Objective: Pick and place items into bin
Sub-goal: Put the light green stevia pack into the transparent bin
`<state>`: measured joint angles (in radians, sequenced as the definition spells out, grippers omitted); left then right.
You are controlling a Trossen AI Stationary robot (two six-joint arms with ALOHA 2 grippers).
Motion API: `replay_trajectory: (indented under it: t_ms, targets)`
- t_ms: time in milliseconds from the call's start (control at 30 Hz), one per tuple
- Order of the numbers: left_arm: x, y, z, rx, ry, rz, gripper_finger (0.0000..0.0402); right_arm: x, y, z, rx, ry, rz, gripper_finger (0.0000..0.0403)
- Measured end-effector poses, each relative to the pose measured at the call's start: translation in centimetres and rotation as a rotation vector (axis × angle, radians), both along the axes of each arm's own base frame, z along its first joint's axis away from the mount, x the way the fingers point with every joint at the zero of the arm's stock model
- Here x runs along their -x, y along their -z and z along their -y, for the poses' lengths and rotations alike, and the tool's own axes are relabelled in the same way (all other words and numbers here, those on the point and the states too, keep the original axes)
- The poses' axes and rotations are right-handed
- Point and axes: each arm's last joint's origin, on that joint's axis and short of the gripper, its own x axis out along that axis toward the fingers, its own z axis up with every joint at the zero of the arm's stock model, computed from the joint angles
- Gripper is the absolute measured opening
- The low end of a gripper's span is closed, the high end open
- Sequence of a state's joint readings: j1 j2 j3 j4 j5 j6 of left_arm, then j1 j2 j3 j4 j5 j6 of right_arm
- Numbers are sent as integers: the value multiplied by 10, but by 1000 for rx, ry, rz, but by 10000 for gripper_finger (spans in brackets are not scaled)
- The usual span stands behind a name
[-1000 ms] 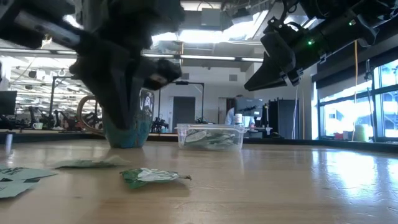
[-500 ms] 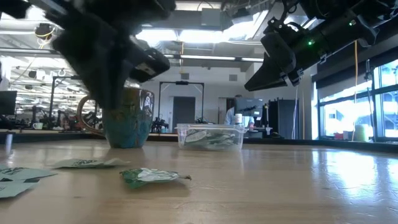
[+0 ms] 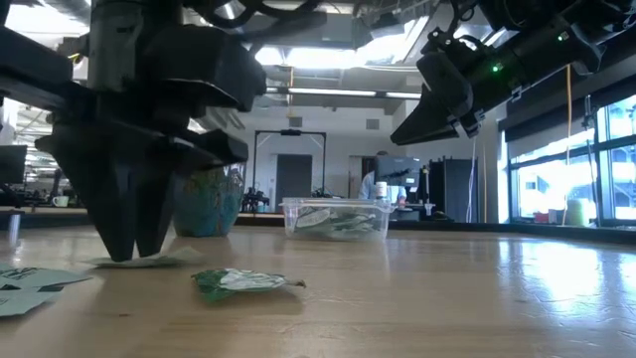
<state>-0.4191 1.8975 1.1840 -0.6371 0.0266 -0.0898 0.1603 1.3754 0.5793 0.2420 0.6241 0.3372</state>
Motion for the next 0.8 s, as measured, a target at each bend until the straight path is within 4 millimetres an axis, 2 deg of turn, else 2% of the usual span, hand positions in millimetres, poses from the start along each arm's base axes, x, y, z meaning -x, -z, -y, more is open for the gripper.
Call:
replay_trajectory:
  t_ms: [567,700,800]
  targets:
    - [0,3,-1,5,-3,-25,9,0,0,0,0,0,0,80]
    - [2,-3,-10,-13,-27,-34,4,0,0,0,0,0,0,80]
    - [0,-21,-24,-20,-44,25,5,0,0,0,0,0,0,80]
